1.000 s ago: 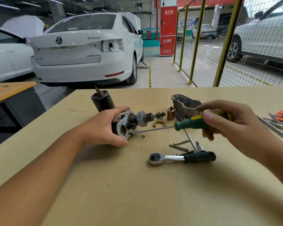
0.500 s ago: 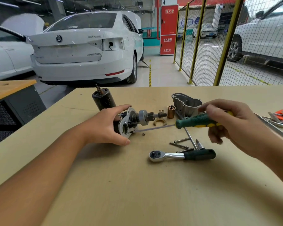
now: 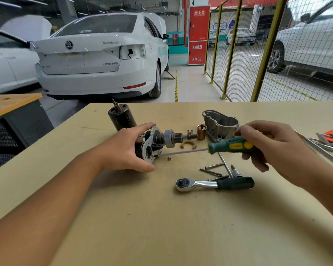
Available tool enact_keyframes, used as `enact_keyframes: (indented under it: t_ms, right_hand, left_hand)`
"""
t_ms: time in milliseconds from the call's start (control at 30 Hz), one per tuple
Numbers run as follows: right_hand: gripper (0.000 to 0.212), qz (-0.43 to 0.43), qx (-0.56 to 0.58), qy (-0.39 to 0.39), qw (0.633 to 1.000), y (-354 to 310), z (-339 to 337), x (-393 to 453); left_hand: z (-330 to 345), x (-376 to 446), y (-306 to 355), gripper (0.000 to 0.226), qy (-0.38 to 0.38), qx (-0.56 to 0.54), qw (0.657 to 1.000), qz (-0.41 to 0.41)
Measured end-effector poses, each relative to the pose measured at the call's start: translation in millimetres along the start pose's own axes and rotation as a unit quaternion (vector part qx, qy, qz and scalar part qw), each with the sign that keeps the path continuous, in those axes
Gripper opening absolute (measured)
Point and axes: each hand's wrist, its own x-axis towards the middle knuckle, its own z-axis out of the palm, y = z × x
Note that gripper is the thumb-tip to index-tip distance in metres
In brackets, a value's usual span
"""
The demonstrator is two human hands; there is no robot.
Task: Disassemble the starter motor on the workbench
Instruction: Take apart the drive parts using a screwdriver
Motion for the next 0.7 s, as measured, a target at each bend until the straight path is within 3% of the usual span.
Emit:
enact_keyframes:
  t_ms: [133,233,333,433,500,633,700]
  right_hand:
    - [0.033,-0.045,0.041,-0.001,0.998,1.3,-5.0,0.1]
    - [0.041,-0.030,0.092,-0.015,0.995,1.0,-5.8,0.3]
    - [0.032,-0.015,0.061,-0.034,0.997,-3.1,-0.8,-1.3]
    - [0.032,-0.006,0.003,0.000,1.000,-4.8,-1.1,-0.2]
    - [0.030,-0.027,0.012,-0.007,1.000,-5.8,-2.9,-0.7]
    - [0.049,-0.032,0.065,-0.024,0.997,-6.2,-9.0,-2.4]
    - [0.038,-0.022,0.067,-0.034,0.997,-6.4,-6.9,-2.9]
  left_hand:
    - [0.8,0.1,-0.1,0.125,0.001,0.007,1.000,0.005]
    - [1.0,0.4,-1.4,0.123,0.002,0.006,1.000,0.006]
    - [1.5,0.8,-4.2,0.122,-0.003,0.018,1.000,0.013]
    - [1.8,1.6,-5.4,0.123,0.002,0.018,1.000,0.014]
    - [2.0,2.1,-5.9,0.123,0.003,0.021,1.000,0.016]
    - [3.2,3.0,-6.2,0.123,0.005,0.021,1.000,0.018]
    - [3.3,3.2,-6.4,0.124,0.006,0.020,1.000,0.018]
